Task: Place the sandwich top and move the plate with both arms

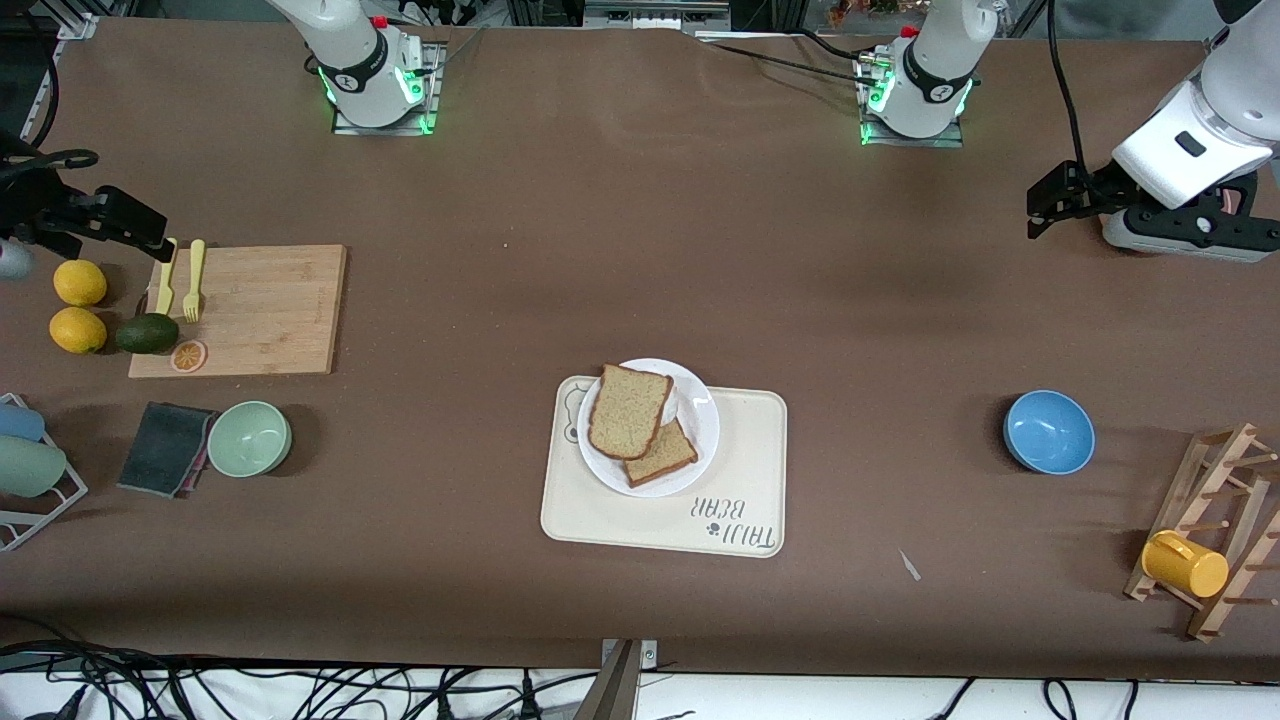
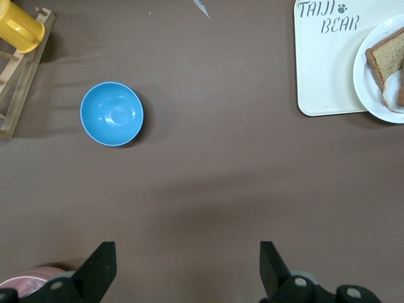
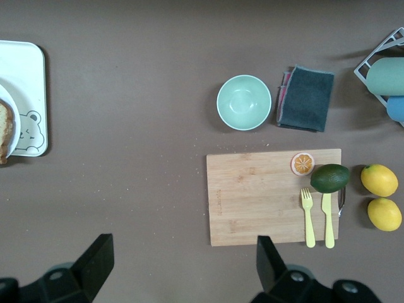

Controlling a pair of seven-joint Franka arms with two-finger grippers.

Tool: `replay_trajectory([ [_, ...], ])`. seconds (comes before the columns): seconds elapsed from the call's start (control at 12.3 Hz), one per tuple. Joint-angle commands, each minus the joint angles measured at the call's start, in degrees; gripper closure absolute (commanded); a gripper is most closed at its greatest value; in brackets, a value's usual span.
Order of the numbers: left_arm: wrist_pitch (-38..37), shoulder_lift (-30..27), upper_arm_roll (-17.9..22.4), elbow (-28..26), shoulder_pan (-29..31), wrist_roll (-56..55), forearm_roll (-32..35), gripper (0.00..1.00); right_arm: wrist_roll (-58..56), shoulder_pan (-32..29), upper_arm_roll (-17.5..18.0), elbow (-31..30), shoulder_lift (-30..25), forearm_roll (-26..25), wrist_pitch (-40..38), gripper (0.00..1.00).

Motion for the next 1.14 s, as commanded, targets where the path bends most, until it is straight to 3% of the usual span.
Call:
replay_trajectory([
  [0.0, 0.52, -0.25, 0.19, -0.26, 0.20, -0.29, -1.46, 0.00, -0.25, -0.11, 0.11, 0.46, -0.22, 1.00, -0.84, 0.00],
  [1.06, 0.61, -0.25, 0.19, -0.26, 0.20, -0.29, -1.55, 0.00, -0.96, -0.02, -0.06, 0.46, -0.22, 1.00, -0.84, 0.00],
])
